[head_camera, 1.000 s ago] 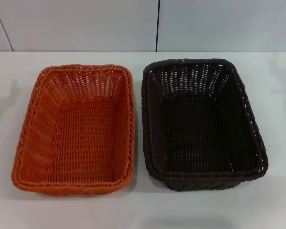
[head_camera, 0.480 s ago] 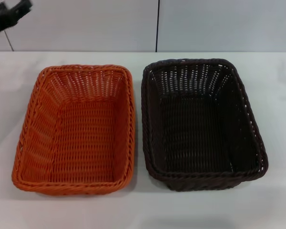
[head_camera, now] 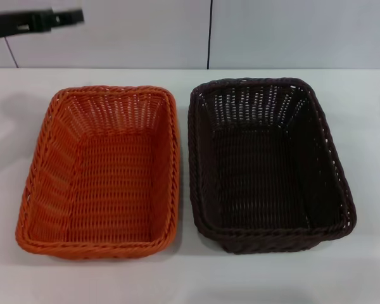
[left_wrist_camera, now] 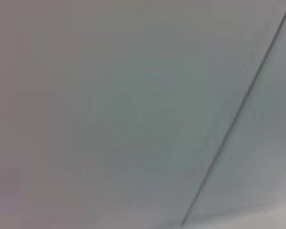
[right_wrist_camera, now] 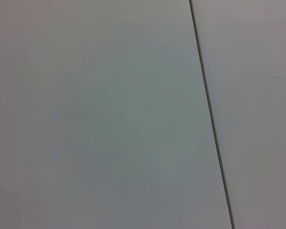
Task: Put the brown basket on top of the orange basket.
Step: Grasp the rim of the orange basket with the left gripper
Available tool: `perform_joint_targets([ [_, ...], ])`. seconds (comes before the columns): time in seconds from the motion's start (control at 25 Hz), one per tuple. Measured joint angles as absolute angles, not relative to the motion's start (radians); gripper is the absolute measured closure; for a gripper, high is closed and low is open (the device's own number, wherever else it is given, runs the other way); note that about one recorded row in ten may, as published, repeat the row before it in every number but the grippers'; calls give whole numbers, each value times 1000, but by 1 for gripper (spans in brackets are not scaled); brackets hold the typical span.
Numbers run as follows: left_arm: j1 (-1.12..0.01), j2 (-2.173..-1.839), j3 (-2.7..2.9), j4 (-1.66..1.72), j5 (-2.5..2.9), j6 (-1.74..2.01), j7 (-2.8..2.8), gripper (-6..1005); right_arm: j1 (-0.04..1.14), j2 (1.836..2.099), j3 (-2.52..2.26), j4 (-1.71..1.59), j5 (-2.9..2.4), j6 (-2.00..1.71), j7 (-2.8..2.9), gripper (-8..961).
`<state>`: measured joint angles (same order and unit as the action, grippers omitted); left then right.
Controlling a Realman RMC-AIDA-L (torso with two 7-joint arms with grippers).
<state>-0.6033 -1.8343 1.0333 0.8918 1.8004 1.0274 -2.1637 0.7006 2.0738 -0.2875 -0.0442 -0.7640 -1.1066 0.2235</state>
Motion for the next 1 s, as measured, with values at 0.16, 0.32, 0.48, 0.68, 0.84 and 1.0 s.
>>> perform_joint_targets([
  [0.16,-625,-1844,1015,1027,2121,1149,-2417,245,699,2074,-299,-44,-764,-1108,224,425],
  [0.32,-628,-1877,1015,1188,2321,1296,-2580,247,700,2074,-300,-44,-764,-1116,224,424],
  [0.48,-626,-1918,1009,1306,2486,1421,-2679,250,702,2074,-301,-44,-764,-1118,224,423],
  [0.68,-626,-1949,980,1337,2581,1485,-2694,253,706,2074,-301,-44,-764,-1118,224,421],
  [0.84,-627,-1956,973,1337,2611,1496,-2694,256,712,2074,-301,-41,-764,-1118,224,420],
  [1.0,-624,-1989,969,1332,2664,1499,-2696,258,722,2074,-308,-37,-767,-1113,224,419],
])
